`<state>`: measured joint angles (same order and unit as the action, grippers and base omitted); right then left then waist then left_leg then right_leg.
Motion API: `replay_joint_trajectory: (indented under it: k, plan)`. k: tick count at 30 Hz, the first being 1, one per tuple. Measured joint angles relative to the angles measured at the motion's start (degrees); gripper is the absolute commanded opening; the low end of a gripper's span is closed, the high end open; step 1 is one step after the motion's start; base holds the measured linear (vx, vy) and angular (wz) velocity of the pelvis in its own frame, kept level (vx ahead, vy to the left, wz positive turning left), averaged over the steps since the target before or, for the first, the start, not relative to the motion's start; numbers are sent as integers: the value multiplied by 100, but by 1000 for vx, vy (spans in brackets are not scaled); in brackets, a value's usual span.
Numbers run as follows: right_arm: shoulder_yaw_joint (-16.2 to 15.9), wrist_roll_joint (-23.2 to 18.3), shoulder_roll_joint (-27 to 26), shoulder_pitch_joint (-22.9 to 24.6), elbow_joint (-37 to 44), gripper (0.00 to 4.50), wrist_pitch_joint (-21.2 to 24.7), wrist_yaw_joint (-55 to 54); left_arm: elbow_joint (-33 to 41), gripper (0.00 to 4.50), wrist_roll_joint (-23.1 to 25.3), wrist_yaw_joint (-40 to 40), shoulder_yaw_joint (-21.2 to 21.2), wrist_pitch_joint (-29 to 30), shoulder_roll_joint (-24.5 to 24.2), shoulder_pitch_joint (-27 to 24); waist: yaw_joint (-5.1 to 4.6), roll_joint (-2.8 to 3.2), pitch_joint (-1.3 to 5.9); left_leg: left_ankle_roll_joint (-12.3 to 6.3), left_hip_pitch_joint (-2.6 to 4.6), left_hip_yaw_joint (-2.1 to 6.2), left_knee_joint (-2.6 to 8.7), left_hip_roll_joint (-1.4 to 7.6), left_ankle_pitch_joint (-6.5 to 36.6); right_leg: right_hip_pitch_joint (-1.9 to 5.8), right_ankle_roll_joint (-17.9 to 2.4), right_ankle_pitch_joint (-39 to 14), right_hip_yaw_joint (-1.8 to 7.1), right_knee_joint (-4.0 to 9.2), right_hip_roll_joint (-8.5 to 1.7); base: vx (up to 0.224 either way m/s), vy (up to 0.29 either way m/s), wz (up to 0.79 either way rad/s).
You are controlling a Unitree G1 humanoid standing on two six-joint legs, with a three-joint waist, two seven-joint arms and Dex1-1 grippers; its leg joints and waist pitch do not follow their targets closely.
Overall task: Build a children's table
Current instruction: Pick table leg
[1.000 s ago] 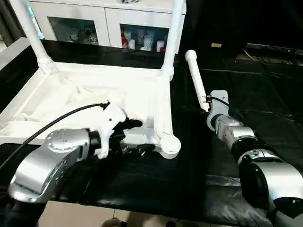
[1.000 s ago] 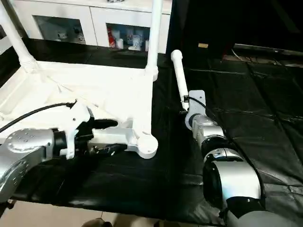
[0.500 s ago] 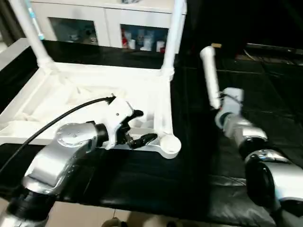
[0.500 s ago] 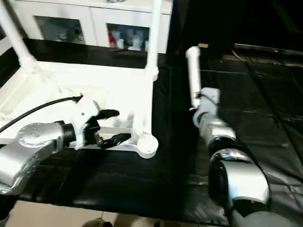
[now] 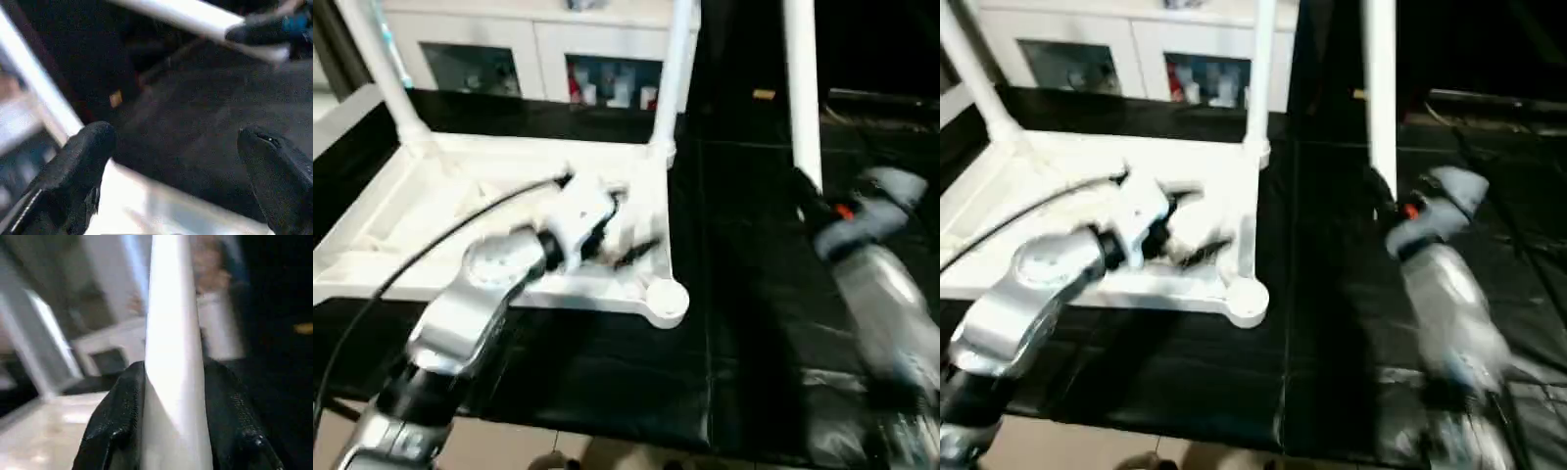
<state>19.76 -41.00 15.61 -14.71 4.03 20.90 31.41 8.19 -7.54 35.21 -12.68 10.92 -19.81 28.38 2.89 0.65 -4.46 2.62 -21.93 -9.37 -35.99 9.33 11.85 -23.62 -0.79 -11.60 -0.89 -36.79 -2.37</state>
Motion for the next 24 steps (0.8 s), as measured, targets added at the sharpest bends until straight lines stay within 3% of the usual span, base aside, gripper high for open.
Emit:
replay_joint_trajectory:
  k: [3, 5, 7, 9, 12, 18, 24]
  plan:
    - [-42, -357, 207, 66, 629, 130, 300, 251, 60, 450, 140, -88, -2, -325, -11, 94, -15, 4, 3, 0, 9, -1, 6, 3, 0, 28, 2, -1, -2, 5, 3, 0, 0, 0]
    - [-216, -347, 433, 81, 793, 130, 468, 362, 63, 450, 296, -128, -14, -506, -51, 119, -15, 8, 6, 1, 20, -1, 7, 4, 0, 37, 3, -2, -2, 6, 3, 0, 0, 0]
    - [-490, -183, 580, 96, 852, 130, 691, 378, 117, 450, 405, -136, -37, -654, -94, 161, -13, 7, 6, 3, 30, -1, 7, 6, -2, 46, 12, -7, -4, 8, 3, 0, 0, 0]
    - [-819, 236, 771, 67, 822, 130, 911, 193, 197, 450, 629, -65, -156, -994, -323, 233, -5, 3, 4, 5, 35, -2, 6, 6, -3, 45, 23, -13, -3, 9, 2, 0, 0, 0]
    - [-1036, 646, 998, -62, 680, 130, 1208, -67, 206, 450, 1035, 100, -241, -1465, -710, 382, 24, -2, 2, 6, 43, -2, 8, 2, -3, 44, 20, -7, -3, 15, -1, 0, 0, 0]
    - [-1191, 691, 1248, -411, 916, 130, 1487, -147, -429, 450, 1829, 220, -566, -2516, -1065, 737, 56, -8, 3, 4, 40, -3, 23, 2, -1, 41, 25, -10, -4, 21, -1, 0, 0, 0]
    - [-1665, 813, 1410, -409, 1241, 130, 1755, 37, -1226, 450, 2531, 107, -934, -3574, -1162, 1216, 66, -9, 4, 5, 39, -5, 23, 2, -1, 41, 25, -9, -3, 20, -4, 0, 0, 0]
